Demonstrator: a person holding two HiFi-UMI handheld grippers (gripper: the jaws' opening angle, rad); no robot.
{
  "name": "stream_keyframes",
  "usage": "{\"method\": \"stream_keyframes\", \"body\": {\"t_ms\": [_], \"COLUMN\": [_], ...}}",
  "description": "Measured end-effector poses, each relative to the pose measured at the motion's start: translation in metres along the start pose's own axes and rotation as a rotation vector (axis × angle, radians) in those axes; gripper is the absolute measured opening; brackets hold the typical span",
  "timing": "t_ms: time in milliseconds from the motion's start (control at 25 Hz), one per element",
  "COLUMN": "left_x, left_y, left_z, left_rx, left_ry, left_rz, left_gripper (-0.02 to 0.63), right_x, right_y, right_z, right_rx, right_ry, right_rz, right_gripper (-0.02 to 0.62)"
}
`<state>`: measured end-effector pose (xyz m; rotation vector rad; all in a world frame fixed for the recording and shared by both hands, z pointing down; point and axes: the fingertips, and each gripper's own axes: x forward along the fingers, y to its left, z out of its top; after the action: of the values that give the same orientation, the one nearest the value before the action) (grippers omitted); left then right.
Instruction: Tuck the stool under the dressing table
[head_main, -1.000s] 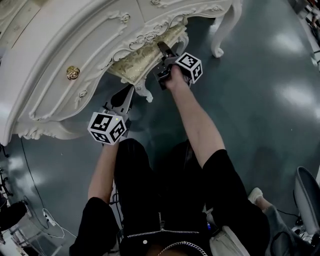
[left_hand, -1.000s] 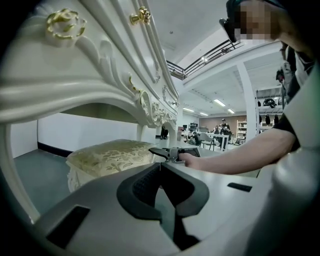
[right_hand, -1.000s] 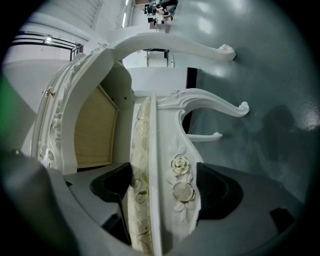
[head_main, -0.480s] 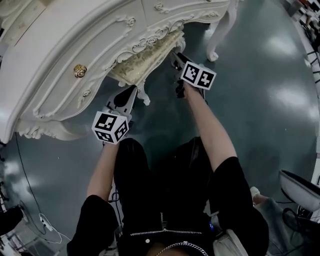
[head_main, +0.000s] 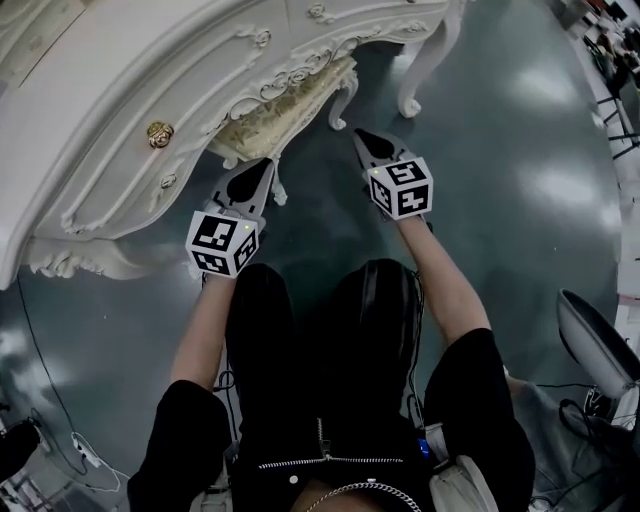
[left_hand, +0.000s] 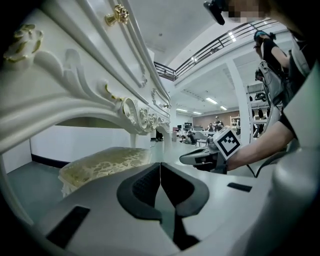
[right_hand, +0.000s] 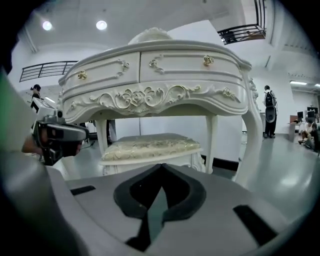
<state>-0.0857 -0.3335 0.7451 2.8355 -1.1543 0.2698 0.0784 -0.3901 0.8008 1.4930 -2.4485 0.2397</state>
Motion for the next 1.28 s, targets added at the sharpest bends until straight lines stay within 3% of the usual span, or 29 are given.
{"method": "stream_keyframes", "body": {"t_ms": [280, 520, 840, 1280], "left_x": [0.001, -0.007, -0.043, -0.059], "left_y": [-0.01, -0.023, -0.047, -0.063], "left_z": [0.014, 0.051, 0.158, 0.325], "left_rx": [-0.006, -0.034, -0.056, -0.064], "left_ry": [0.02, 0.079, 0.171, 0.186], "left_rz": [0.002, -0.003, -0.023, 0.017], "left_gripper": [0.021, 0.021, 0.021, 0.021], "right_x": [-0.024, -0.051, -0.107, -0.178], "right_y": [0.015, 0.022, 0.041, 0.023], "right_z": [0.027, 0.07, 0.164, 0.317], "right_rx": [-0.039, -0.012, 0.058, 0.061], "right_ry": [-0.024, -0.012, 0.06, 0.052], "right_rz": [0.005, 0.008, 0.023, 0.042], "right_gripper": [0.005, 0.005, 0.005, 0.005]}}
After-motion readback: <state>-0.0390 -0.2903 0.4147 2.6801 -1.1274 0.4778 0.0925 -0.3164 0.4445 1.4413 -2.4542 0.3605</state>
